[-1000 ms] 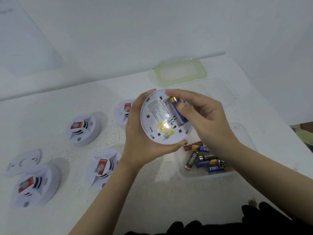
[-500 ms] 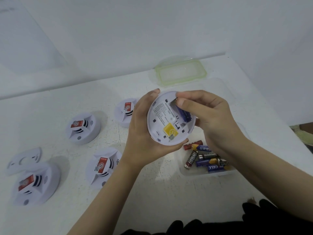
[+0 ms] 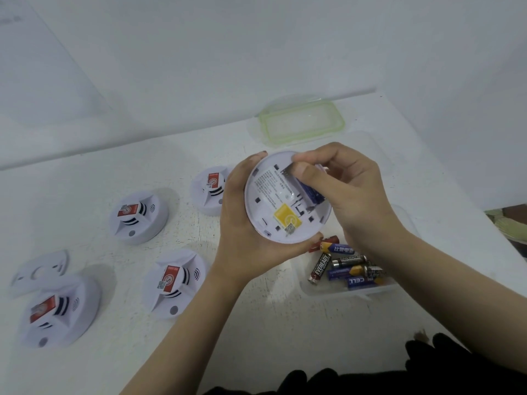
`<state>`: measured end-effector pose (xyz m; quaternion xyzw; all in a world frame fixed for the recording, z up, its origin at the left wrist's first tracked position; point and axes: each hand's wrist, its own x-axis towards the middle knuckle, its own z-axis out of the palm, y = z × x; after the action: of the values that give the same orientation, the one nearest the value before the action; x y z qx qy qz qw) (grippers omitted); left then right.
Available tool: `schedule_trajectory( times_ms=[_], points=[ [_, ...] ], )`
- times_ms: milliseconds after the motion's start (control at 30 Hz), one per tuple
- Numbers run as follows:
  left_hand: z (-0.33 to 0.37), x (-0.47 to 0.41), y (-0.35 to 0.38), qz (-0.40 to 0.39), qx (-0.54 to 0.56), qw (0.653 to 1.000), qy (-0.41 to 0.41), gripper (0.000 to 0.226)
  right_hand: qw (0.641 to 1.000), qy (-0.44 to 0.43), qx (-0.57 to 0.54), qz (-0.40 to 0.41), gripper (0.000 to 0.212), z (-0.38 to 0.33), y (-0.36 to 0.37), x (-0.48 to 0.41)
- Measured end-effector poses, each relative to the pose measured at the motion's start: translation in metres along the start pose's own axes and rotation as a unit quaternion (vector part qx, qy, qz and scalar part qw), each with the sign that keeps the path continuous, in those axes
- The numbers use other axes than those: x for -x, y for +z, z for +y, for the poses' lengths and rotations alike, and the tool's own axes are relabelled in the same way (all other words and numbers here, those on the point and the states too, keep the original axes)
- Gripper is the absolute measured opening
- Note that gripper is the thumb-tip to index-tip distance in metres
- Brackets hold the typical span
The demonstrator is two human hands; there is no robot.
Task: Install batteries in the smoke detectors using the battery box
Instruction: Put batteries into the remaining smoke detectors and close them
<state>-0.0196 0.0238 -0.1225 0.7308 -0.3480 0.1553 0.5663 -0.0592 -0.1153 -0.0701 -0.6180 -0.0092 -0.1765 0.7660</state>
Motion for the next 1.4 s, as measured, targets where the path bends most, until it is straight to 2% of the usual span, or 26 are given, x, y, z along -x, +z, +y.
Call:
schedule_trajectory(
  times_ms=[100,233,600,767,867,933,1067,1267,1400],
  points=[
    [0.0,-0.01,-0.006,-0.003,0.007,1.0,0.02,0.093,0.997,-0.023,0.067,-0.044,0.017,0.003,-0.009,-0.006],
    [-0.005,-0.009,-0.019,-0.018,0.0,1.0,0.004,0.096,0.981,-0.037,0.149,-0.116,0.026,0.005,-0.022,-0.011],
    [0.003,-0.009,-0.012,-0.064,0.034,0.997,0.014,0.09,0.974,-0.056,0.165,-0.142,0.013,0.004,-0.031,-0.014],
    [0.003,-0.011,-0.011,-0.072,0.063,0.995,0.032,0.086,0.982,-0.046,0.123,-0.137,0.014,-0.001,-0.027,-0.01],
    [0.001,-0.015,-0.013,-0.084,0.069,0.994,0.026,0.096,0.993,0.01,0.025,-0.111,0.04,-0.002,-0.022,-0.008],
    [-0.002,-0.018,-0.015,-0.081,0.024,0.996,0.001,0.103,0.992,0.064,0.0,-0.107,0.049,0.0,-0.019,-0.009],
    [-0.013,-0.016,-0.013,-0.078,-0.086,0.991,0.07,0.096,0.983,0.129,-0.076,-0.105,0.045,0.005,-0.014,-0.009],
    [-0.007,-0.015,-0.016,-0.069,-0.107,0.987,0.098,0.099,0.987,0.094,-0.087,-0.101,0.034,0.008,-0.013,-0.007],
    [-0.001,-0.012,-0.012,-0.064,-0.099,0.99,0.078,0.098,0.993,0.059,-0.053,-0.091,0.025,0.01,-0.014,-0.005]
  ],
)
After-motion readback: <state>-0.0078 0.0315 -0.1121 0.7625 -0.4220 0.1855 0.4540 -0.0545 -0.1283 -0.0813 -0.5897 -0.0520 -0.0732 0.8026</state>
